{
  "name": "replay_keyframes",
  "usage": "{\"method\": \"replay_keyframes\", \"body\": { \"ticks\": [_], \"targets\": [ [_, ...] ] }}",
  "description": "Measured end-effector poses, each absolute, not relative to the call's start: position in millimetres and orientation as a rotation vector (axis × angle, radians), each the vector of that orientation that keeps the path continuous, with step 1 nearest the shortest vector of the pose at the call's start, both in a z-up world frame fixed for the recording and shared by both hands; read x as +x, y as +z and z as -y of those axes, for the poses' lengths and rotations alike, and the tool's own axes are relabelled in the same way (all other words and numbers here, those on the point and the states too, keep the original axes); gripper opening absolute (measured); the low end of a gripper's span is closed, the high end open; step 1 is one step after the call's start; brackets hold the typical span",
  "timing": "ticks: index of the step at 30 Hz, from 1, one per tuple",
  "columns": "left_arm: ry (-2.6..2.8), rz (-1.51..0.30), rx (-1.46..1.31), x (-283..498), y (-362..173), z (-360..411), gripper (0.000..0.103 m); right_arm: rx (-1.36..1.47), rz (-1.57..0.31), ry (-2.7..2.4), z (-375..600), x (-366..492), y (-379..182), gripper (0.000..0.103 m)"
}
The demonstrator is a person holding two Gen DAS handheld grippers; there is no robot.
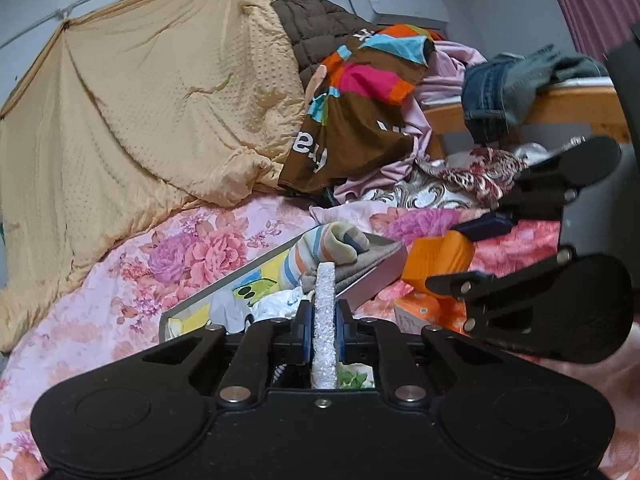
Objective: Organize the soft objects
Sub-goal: 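Carry the lace cloth and orange scoop over the metal tray and lower them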
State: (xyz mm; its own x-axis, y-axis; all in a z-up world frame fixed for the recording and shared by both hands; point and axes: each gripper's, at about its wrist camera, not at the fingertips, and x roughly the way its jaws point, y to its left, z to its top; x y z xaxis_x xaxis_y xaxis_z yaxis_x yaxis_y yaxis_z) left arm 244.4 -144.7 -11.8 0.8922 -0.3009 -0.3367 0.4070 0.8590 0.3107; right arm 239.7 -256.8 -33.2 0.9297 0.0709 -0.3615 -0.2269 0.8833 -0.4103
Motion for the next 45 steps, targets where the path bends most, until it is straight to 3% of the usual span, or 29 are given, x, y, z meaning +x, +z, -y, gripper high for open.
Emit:
{"method": "replay_keyframes", "body": {
  "ticks": [20, 31, 45],
  "targets": [
    [-0.314, -0.372, -0.084, 312.1, 17.5, 95.5, 0.012, -0.427, -0.208, 0.150, 251.1, 269.0, -16.8, 0.041],
    [-0.308, -0.337, -0.189, 352.0, 35.5, 89.1, 0.012, -0.391, -0.009, 0.183, 233.2, 324.2, 20.2, 0.041],
    [-0.236, -0.450, -0.318, 436.2, 1.7, 76.9, 0.012, -0.169, -0.179, 0.234, 249.4, 421.4, -3.3, 0.042]
  ]
}}
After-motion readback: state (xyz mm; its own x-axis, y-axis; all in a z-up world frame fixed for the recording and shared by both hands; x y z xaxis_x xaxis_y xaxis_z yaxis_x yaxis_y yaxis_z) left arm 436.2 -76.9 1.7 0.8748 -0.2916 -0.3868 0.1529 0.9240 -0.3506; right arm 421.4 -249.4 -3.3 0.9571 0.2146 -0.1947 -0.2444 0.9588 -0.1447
